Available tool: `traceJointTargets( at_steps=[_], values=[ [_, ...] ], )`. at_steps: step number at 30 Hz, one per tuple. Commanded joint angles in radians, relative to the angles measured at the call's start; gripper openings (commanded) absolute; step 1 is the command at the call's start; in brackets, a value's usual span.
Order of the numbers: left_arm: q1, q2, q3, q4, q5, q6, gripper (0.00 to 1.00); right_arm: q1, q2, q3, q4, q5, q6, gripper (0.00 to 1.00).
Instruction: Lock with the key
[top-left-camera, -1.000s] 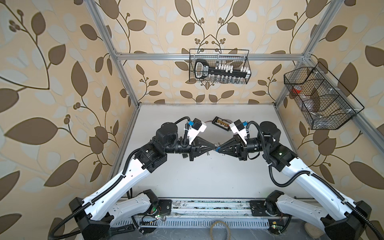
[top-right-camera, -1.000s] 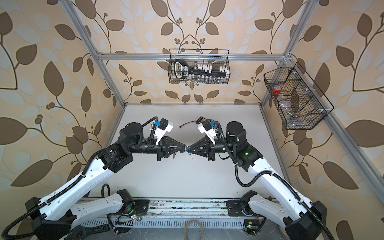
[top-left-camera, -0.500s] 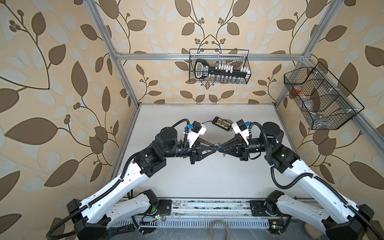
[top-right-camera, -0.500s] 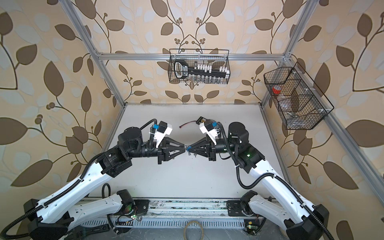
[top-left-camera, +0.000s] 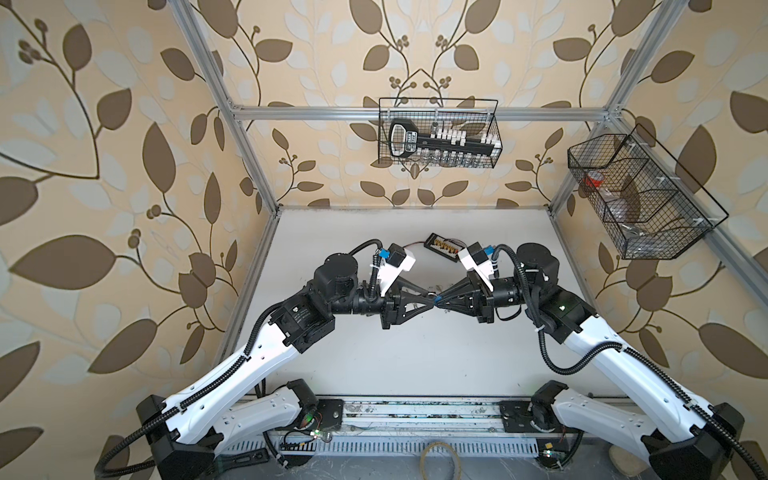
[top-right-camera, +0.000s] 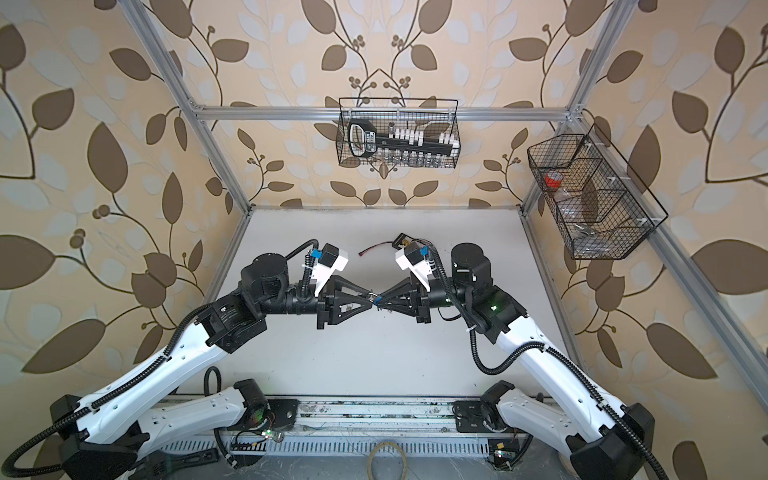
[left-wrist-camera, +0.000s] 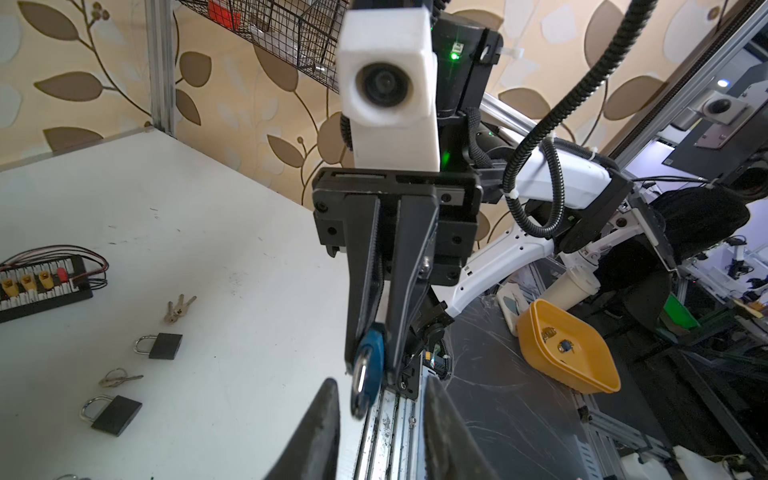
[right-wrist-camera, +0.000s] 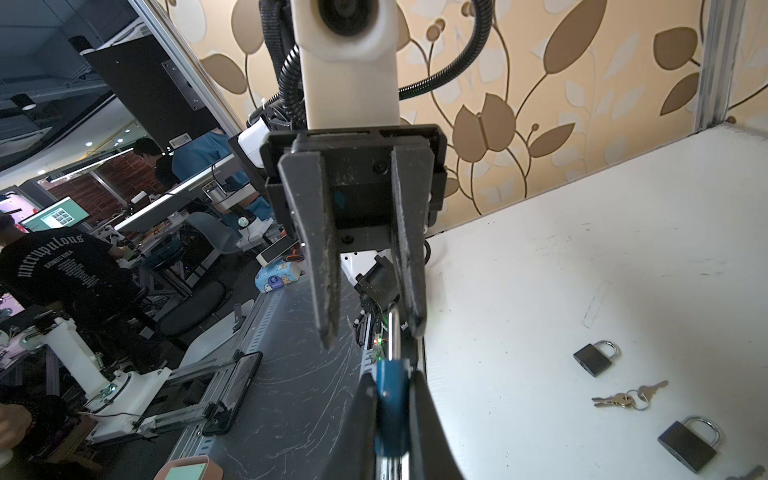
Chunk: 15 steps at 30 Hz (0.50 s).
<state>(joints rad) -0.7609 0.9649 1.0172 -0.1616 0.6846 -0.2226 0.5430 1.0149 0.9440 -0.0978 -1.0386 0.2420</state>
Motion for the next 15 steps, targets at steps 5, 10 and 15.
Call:
traceJointTargets(
  at_steps=[5,10,15],
  values=[
    [-0.009,0.018,0.021,0.062,0.041,-0.006,0.05,0.004,-0.007,0.032,0.017,-0.035,-0.01,0.0],
    [-0.009,-0.003,0.01,0.068,-0.001,-0.011,0.0,0.001,-0.035,0.002,0.018,-0.014,-0.029,0.15],
    [-0.01,-0.043,-0.017,0.105,-0.045,-0.032,0.0,0.0,-0.101,-0.077,0.048,0.06,-0.015,0.49]
  ],
)
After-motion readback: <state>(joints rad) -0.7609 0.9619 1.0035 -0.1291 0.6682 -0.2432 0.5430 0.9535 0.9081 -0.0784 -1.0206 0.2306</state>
